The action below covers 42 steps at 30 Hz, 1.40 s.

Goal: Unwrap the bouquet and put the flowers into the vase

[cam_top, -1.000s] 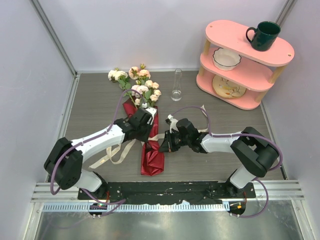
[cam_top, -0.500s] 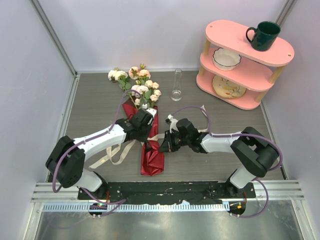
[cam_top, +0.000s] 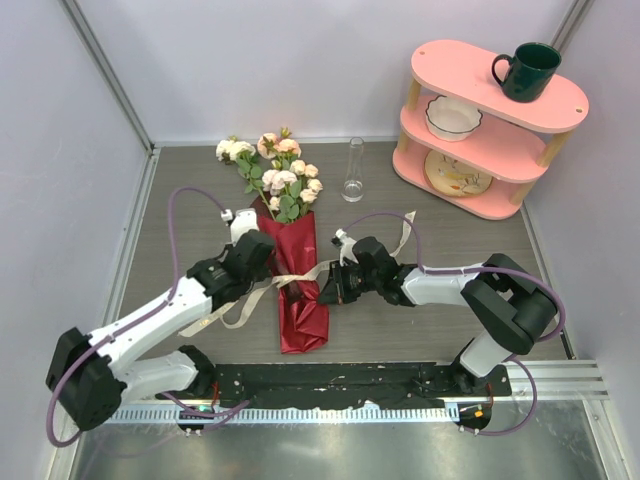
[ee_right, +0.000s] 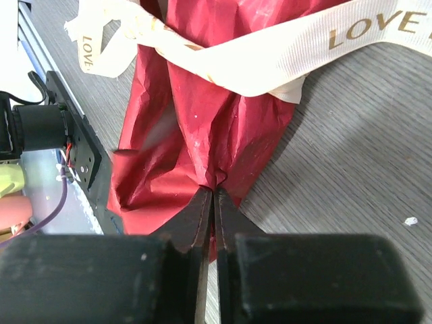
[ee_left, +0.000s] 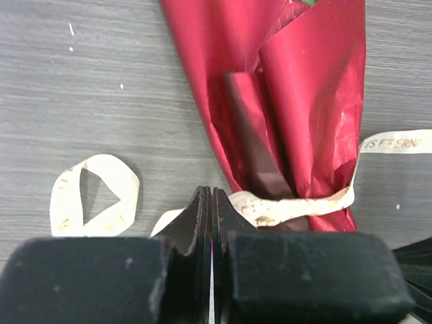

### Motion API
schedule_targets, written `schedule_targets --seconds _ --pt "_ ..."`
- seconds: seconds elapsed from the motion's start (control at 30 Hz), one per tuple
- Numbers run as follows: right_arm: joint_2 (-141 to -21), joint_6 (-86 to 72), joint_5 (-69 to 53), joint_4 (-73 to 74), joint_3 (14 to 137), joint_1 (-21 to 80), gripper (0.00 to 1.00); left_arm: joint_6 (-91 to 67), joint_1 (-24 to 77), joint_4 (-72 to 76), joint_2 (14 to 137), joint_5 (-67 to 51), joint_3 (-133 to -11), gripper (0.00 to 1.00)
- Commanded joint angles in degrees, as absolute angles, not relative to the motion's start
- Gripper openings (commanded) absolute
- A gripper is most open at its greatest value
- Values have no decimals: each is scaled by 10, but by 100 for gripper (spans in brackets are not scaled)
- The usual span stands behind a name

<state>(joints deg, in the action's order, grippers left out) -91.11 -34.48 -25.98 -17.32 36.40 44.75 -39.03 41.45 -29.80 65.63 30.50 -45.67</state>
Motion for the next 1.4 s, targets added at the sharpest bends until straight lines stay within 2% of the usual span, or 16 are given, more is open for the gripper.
schedule_targets --seconds 0.0,0.03,0.07,0.13,0.17,0.3,0.37,0.5,0.57,0.6,0.63,0.77,1.0,1.13,1.27,1.37 --pt "-898 -306 -280 -158 392 445 13 -436 413 -227 587 263 -400 0" --pt "-895 -295 -280 -148 397 446 21 -422 411 -213 566 204 -393 0" --pt "-890 -286 -283 -135 403 446 26 -398 410 -195 559 163 -386 4" --pt "-875 -263 -275 -84 432 445 38 -384 404 -186 554 133 -377 22" --pt "-869 -261 -268 -70 452 446 41 -394 400 -204 557 144 -382 25" --pt "-846 -265 -219 -31 493 454 60 -430 373 -259 559 132 -409 22" --pt "-853 -273 -206 -35 517 458 64 -457 372 -247 541 112 -394 19" --pt "-904 -254 -199 -7 581 469 66 -540 370 -165 527 49 -338 13" --pt "-933 -256 -175 17 619 479 58 -584 369 -155 533 37 -318 2" --pt "-943 -262 -168 34 630 484 45 -595 369 -158 536 38 -314 0" --pt "-952 -272 -157 39 637 490 43 -604 369 -162 535 41 -309 0" --pt "-947 -385 -111 -66 590 527 44 -660 369 -123 514 46 -259 0" --pt "-969 -523 -15 -126 549 566 42 -725 369 -58 533 42 -187 0" --pt "-972 -551 50 -151 521 566 46 -723 369 -53 552 46 -183 0" --pt "-984 -555 61 -173 526 565 51 -725 369 -49 546 43 -177 0" --pt "-1007 -560 52 -182 536 565 51 -725 369 -54 533 51 -172 0"
